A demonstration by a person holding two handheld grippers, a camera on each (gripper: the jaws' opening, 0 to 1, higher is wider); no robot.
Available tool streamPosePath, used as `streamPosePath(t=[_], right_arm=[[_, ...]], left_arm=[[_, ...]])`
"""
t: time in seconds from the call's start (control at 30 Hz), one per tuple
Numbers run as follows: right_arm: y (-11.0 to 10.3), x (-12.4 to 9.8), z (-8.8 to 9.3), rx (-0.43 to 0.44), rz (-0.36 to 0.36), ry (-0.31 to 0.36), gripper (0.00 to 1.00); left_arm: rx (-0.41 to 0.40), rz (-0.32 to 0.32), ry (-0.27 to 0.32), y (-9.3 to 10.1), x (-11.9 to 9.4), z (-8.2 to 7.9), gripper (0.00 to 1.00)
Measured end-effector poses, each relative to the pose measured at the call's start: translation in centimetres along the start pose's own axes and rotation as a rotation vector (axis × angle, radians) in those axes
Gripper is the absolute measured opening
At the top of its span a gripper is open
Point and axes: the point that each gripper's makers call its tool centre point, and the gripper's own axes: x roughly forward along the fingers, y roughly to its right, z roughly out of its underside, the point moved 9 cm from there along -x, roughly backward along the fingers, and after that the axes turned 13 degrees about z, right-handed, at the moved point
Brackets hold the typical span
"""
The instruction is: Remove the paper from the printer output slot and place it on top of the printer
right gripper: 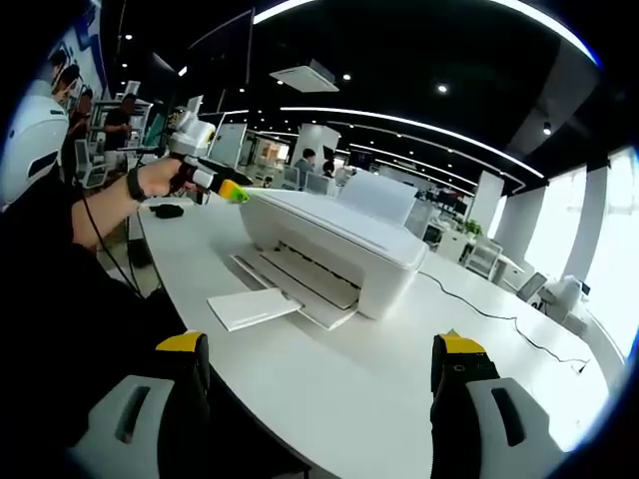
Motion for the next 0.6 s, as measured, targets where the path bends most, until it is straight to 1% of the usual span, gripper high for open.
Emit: streamPosePath(t=[0.37,0.6], right_arm=[[-0.1,0.0,0.1,-0.002,-0.002,-0.002,0.87],[-0.1,0.1,0.2,-0.002,-0.002,-0.004,0.87]], left_arm=[[0.009,0.027,-0.026,1.7,-0.4,1.1,0.86],[0.007,0.039,-0.020,2.3,-0.7,1.1,0.86]])
